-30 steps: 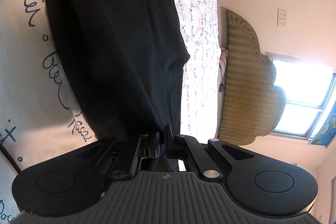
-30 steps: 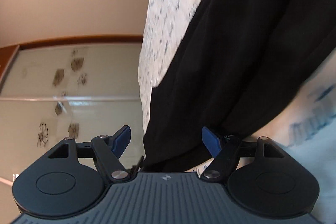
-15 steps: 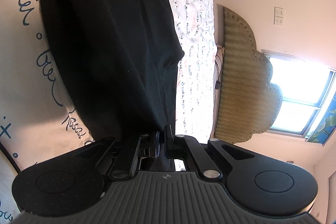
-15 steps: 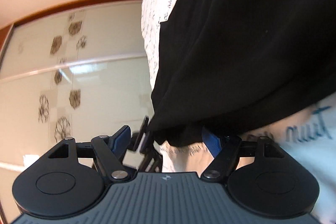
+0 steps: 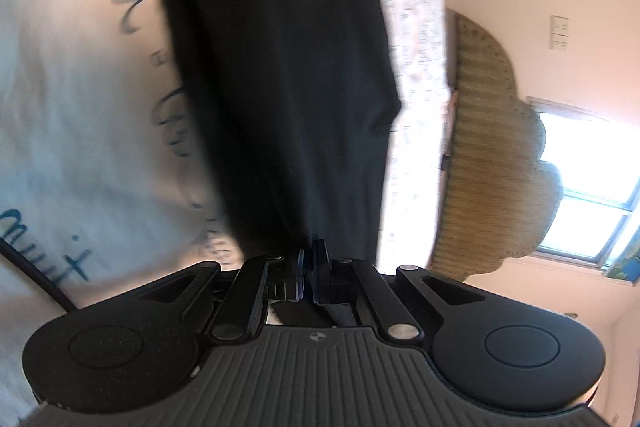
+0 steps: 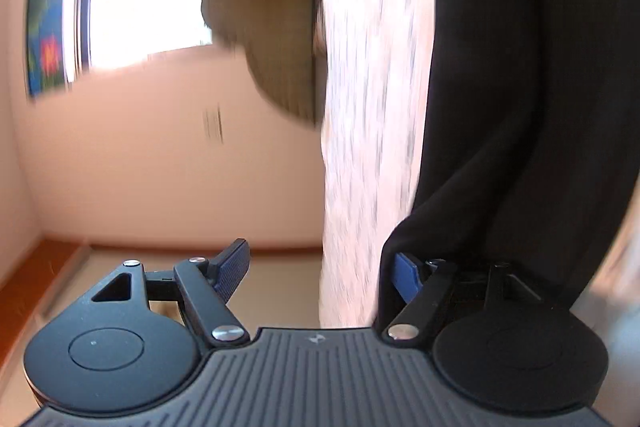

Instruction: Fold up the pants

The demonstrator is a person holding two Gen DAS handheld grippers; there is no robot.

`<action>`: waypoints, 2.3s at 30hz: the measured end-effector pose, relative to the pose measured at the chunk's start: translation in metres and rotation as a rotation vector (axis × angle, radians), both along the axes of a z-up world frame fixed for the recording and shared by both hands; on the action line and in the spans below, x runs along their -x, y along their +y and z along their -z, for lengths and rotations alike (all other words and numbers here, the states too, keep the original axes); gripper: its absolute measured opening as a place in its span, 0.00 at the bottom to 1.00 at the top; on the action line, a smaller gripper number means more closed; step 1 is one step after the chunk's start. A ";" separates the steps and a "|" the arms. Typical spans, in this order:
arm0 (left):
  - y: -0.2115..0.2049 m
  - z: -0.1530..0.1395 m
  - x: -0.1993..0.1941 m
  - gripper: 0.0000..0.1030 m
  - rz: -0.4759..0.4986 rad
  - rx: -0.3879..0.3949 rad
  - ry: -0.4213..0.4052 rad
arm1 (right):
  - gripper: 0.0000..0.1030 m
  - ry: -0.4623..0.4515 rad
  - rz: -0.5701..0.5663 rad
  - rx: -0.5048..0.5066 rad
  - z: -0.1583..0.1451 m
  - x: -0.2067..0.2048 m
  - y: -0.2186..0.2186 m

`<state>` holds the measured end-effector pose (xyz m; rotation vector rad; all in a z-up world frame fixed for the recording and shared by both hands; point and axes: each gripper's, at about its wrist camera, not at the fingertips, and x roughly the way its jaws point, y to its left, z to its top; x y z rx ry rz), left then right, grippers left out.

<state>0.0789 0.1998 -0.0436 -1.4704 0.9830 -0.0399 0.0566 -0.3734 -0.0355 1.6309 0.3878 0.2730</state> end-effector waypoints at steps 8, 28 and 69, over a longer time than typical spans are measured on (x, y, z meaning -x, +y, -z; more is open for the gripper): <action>0.000 0.014 -0.002 0.08 -0.004 -0.003 0.030 | 0.71 0.086 -0.049 -0.052 0.020 0.008 0.009; 0.016 0.008 0.016 0.12 -0.053 0.009 0.030 | 0.73 -0.141 0.061 0.132 -0.042 0.013 -0.025; 0.000 0.008 0.004 0.47 -0.093 0.064 -0.008 | 0.09 0.191 0.035 0.333 0.001 -0.034 -0.107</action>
